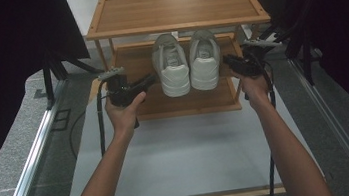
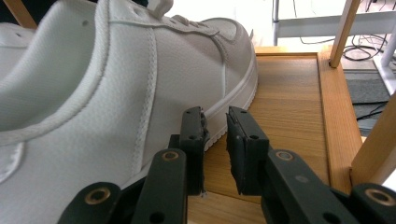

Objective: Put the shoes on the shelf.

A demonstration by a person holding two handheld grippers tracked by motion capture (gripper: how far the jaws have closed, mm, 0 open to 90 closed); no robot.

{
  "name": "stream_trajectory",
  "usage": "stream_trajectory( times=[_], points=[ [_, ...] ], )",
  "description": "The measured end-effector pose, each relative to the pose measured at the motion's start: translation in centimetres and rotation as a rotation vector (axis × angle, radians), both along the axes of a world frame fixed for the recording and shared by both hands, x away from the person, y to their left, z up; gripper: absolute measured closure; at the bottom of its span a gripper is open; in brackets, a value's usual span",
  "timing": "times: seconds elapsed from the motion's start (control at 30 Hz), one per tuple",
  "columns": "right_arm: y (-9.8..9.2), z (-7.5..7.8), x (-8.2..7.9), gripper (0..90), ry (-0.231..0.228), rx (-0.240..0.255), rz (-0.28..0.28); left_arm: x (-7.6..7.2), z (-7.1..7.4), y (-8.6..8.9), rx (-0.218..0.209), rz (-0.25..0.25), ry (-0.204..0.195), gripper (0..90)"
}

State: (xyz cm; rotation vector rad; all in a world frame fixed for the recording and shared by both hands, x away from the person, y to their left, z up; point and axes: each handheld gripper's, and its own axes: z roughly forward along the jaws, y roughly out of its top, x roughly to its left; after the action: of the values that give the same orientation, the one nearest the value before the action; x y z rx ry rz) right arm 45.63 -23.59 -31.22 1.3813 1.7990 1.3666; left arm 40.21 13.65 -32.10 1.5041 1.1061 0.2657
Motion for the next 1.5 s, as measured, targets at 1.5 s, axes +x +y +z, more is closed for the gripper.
stream_trajectory(
  times=[1.5],
  points=[
    [2.7,-0.9,2.4,89.2,0.003,-0.016,0.011,6.9,-0.2,-2.7,0.109,0.125,0.148,87.8]
  ],
)
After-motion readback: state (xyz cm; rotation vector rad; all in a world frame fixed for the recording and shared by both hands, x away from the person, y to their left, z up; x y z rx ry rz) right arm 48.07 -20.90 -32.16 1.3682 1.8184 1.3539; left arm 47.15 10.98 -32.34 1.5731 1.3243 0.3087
